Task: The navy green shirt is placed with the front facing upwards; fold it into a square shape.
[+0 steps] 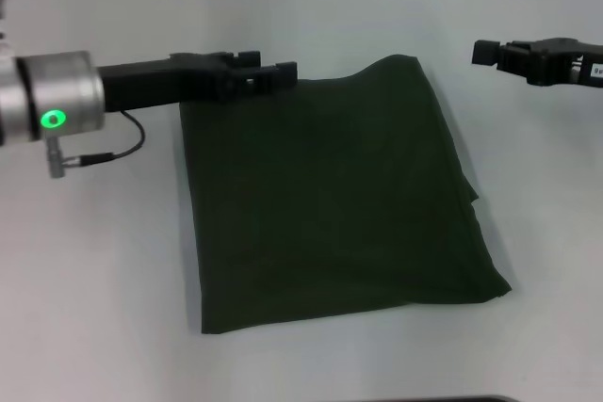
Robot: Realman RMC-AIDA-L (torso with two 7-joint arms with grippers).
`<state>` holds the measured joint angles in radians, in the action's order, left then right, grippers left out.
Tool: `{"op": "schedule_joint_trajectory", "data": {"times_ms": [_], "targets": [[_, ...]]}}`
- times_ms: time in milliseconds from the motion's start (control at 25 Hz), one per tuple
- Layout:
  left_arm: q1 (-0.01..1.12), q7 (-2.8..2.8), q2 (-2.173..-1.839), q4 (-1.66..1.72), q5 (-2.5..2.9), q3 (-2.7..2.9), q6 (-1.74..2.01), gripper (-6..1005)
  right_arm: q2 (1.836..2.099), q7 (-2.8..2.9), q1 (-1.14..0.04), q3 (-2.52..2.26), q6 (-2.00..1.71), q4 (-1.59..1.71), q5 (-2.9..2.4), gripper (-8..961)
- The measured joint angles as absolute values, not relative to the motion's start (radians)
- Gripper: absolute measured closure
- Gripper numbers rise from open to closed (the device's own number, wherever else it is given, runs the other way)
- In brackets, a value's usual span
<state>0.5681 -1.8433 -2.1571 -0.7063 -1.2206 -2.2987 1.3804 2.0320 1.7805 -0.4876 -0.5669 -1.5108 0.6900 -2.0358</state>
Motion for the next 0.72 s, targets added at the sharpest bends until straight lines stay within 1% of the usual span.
{"op": "schedule_joint_trajectory", "data": {"times_ms": [160,320,480,560,720], "targets": [[0.519,-1.798,-2.146,-0.752,-1.249,-2.355,1.587,188,2.039,1.77,-0.481,-0.601,-1.542,0.69,-2.038,944],[0.479,-1.777,-2.132,-0.764,-1.25,-2.378,1.691,188,2.05,1.74,-0.477,-0.653,-1.617,0.689,-2.039,944],[0.448,-1.777,-2.123,-0.766,-1.25,-2.385,1.731,188,2.066,1.727,-0.475,-0.67,-1.669,0.688,-2.041,914],[0.437,-1.777,-2.118,-0.766,-1.25,-2.392,1.736,188,2.069,1.727,-0.473,-0.67,-1.668,0.687,-2.043,899],[0.434,-1.777,-2.116,-0.766,-1.247,-2.402,1.741,188,2.066,1.731,-0.468,-0.666,-1.655,0.687,-2.043,830]]}}
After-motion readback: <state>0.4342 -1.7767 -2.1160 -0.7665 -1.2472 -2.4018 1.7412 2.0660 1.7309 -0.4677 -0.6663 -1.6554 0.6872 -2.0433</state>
